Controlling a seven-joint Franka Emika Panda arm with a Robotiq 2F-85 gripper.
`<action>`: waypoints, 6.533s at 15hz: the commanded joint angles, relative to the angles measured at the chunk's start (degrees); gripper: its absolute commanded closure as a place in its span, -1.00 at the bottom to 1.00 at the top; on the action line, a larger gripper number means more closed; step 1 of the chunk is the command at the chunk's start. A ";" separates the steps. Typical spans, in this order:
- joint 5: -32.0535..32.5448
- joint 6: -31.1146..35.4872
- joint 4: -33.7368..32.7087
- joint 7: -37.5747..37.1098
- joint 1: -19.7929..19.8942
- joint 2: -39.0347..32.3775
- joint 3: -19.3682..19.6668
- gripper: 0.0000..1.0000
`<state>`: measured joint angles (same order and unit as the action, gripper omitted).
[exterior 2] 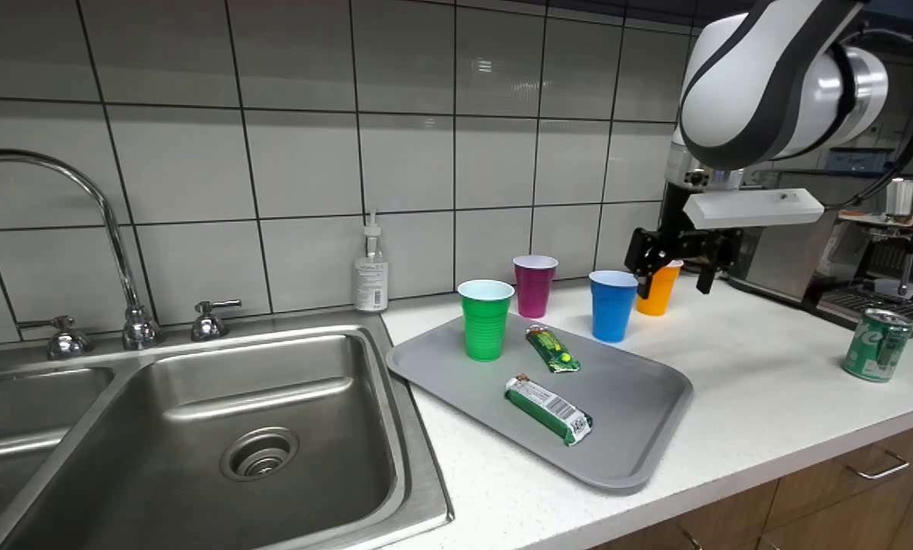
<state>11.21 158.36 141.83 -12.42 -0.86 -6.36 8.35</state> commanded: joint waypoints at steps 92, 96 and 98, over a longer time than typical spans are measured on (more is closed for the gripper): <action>-4.52 -1.59 -11.00 -24.00 -1.77 -16.22 28.38 0.22; -2.61 -1.63 -8.87 -24.21 -4.57 -13.64 28.50 0.22; -1.26 -1.70 -8.01 -24.38 -5.66 -12.34 28.29 0.22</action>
<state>6.91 158.39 131.31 -35.57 -4.47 -23.47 35.83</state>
